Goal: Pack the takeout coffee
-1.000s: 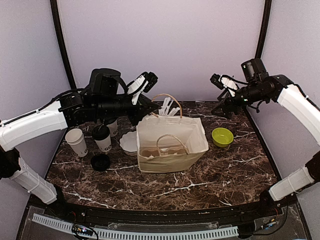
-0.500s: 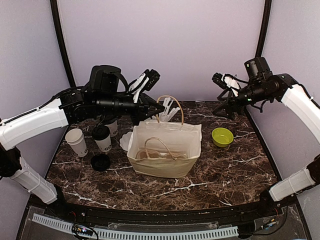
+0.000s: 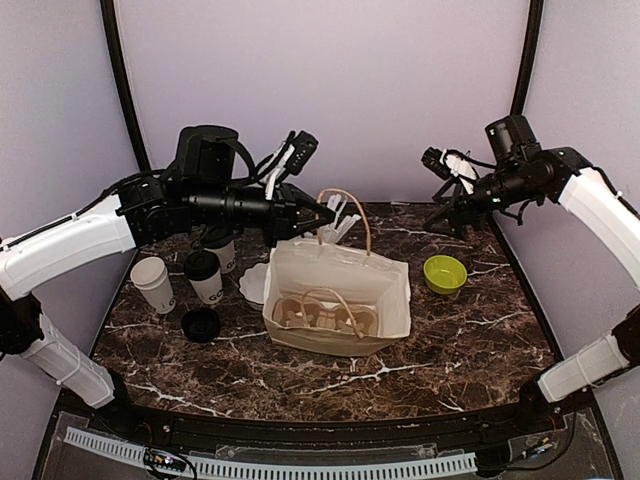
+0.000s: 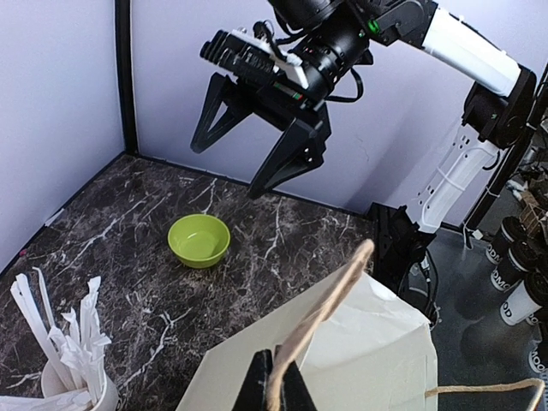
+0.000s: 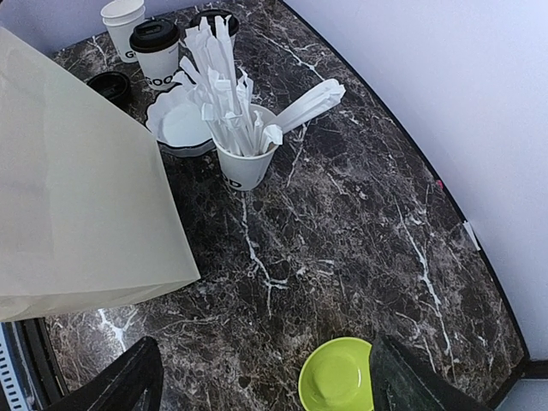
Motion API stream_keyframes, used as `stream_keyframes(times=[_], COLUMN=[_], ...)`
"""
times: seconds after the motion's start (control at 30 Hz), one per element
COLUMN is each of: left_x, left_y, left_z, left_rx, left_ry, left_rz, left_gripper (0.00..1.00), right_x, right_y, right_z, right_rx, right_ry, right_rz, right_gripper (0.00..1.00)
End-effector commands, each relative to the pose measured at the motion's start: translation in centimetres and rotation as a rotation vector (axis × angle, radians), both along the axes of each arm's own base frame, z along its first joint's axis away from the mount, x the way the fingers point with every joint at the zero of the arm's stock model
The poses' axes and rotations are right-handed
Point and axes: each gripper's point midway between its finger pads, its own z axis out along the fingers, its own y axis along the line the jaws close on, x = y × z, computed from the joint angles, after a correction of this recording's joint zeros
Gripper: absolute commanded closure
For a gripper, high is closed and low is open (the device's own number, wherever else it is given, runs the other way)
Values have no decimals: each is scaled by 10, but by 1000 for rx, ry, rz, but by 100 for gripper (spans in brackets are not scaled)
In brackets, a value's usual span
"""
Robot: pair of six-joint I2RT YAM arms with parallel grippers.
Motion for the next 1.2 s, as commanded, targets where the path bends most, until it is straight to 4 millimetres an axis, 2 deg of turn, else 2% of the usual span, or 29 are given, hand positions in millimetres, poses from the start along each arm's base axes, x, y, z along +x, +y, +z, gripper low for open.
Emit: stream_keyframes(times=[0.0,0.1,0.33,0.37,0.4,0.43,0.5,0.63,0.7,0.8,0.9,0.97,1.0,1.13,1.17], left_x=[-10,-4,16,22,26,32,42,68,79,88,85,77,73,79,86], left_y=[0,-3,-15,-17,-17,-18,-18,-6,4,15,27,43,51,107,130], left_z=[54,52,27,15,14,2,-8,-10,-5,5,24,23,29,20,10], left_rx=[-137,-125,-71,-39,-33,-2,18,31,40,69,102,164,174,346,424], left_ry=[-35,-35,59,81,92,112,145,152,115,45,-30,-36,-55,-104,-96], left_rz=[-41,-23,44,65,82,108,142,244,302,352,361,373,381,575,661], left_gripper=[100,100,100,100,100,100,100,97,89,58,42,35,33,22,19], right_x=[7,9,13,14,15,15,17,22,22,21,21,22,23,34,38], right_y=[2,3,3,3,3,3,4,2,1,1,-2,-5,-7,-20,-23], right_z=[2,-1,-3,-5,-6,-6,-8,-7,-6,-7,-8,-10,-11,-18,-21], right_rx=[11,8,-4,-6,-7,-7,-8,-14,-11,-9,-19,-29,-33,-30,-28], right_ry=[-20,-15,-15,-12,-9,-7,-3,-12,-16,-15,-22,-28,-31,-33,-28], right_rz=[0,-1,-3,-5,-5,-7,-12,-37,-41,-43,-56,-70,-79,-157,-177], right_gripper=[16,16,16,16,16,16,16,16,16,15,15,14,13,3,2])
